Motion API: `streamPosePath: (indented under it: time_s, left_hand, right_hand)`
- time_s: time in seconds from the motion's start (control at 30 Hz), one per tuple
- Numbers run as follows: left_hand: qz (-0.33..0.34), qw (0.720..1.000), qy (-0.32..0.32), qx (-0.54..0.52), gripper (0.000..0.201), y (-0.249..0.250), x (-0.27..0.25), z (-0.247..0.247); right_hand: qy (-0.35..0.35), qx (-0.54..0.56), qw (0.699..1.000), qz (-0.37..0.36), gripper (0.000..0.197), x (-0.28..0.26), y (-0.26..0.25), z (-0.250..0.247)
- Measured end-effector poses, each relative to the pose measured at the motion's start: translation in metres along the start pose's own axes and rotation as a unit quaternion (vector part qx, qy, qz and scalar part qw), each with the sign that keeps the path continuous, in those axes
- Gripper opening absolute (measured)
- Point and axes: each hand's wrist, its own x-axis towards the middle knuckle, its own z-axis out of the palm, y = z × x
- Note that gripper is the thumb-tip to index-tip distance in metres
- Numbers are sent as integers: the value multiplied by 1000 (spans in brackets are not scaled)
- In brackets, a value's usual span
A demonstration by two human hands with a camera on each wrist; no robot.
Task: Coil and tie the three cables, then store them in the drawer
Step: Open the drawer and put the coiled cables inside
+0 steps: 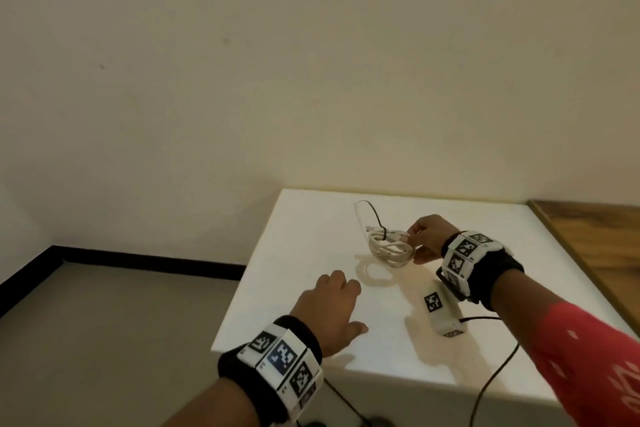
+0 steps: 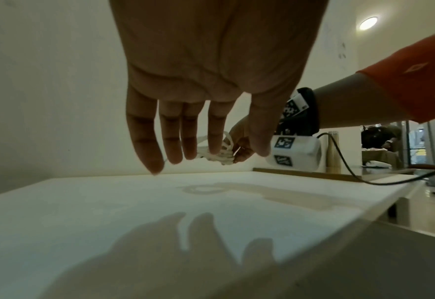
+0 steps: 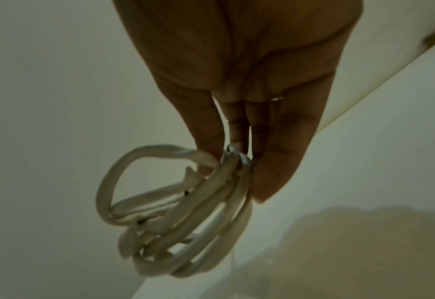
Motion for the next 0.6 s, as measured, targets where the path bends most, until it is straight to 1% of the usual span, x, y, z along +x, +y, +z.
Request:
streamPosePath:
  time_s: [0.17, 0.33, 0.43, 0.5, 0.6]
  left_hand:
    - [40, 996, -79, 30, 55, 12, -33, 15]
    - [78, 981, -176, 37, 51, 23, -44, 36]
    - [88, 971, -220, 23, 49, 32, -39, 55]
    - [90, 965, -245, 32, 50, 37, -33, 64]
    - [83, 961, -260, 43, 53, 40, -18, 78]
  right_hand:
    - [-118, -15, 993, -25, 13, -75, 24, -4]
    - [-216, -62, 974, -11, 10, -127, 67, 0]
    - [-264, -104, 959, 13, 14, -142, 97, 2]
    - [-285, -146, 947, 17, 17, -144, 112, 4]
    - [-300, -211, 930, -2, 20, -142, 127, 6]
